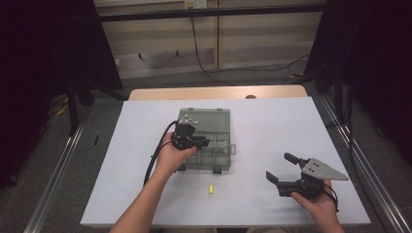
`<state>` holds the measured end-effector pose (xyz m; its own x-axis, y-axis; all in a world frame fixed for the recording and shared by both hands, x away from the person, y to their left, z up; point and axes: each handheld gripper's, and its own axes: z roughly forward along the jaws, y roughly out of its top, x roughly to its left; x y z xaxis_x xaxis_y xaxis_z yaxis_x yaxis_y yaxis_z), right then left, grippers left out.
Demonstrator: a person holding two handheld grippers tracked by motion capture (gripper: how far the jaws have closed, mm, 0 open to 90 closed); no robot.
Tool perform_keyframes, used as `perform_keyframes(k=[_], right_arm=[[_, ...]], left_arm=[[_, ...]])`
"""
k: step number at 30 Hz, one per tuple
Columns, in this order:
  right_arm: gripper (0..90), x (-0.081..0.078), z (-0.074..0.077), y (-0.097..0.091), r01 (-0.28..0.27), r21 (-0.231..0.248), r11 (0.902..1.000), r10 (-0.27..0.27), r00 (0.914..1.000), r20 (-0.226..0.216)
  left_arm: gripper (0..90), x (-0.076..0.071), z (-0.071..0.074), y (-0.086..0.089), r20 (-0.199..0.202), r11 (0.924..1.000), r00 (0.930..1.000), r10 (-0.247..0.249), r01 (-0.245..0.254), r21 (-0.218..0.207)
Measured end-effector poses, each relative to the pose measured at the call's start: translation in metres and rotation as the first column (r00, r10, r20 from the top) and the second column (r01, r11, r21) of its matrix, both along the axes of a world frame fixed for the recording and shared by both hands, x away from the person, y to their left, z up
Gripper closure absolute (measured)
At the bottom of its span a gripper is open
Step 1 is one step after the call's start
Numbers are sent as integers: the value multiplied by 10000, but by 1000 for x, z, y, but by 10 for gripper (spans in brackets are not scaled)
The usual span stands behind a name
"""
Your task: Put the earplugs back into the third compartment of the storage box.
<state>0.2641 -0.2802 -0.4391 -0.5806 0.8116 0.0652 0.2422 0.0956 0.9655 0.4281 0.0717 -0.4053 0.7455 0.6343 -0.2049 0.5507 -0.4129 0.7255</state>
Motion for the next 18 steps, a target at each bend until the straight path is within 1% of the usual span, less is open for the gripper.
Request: perform_keyframes(k=[1, 2, 7, 8, 11, 13, 15, 17, 18], right_arm=[[73, 0, 0, 0, -2, 7, 10000, 2, 10000, -3], [73, 0, 0, 0, -1, 5, 10000, 1, 10000, 0], [73, 0, 0, 0, -9, 11, 10000, 9, 10000, -5], [73, 0, 0, 0, -9, 10, 10000, 9, 10000, -12], [73, 0, 0, 0, -12, 5, 10000, 12, 10000, -21], [73, 0, 0, 0, -5, 11, 10000, 5, 10000, -19], [73, 0, 0, 0, -23, -9, 10000, 23, 10000, -13], [73, 0, 0, 0, -12, 12, 10000, 12, 10000, -20], [73, 0, 0, 0, -27, 2, 10000, 27, 10000, -20]], left_arm=[[755, 1, -1, 0, -11, 10000, 10000, -34, 34, 88], [755, 2, -2, -1, 2, 10000, 10000, 18, -18, 35], [752, 5, -4, -3, 65, 10000, 10000, 57, -57, 81], [752, 5, -5, -4, 100, 9999, 9999, 129, -130, 72], [751, 7, -6, -4, 106, 9997, 9999, 116, -118, 201], [752, 8, -8, -5, 145, 9995, 9995, 281, -283, 115], [749, 10, -8, -4, 130, 9996, 9998, 175, -178, 230], [743, 10, -9, -5, 200, 9995, 9995, 250, -254, 211], [738, 10, -9, -6, 196, 9994, 9993, 332, -334, 93]])
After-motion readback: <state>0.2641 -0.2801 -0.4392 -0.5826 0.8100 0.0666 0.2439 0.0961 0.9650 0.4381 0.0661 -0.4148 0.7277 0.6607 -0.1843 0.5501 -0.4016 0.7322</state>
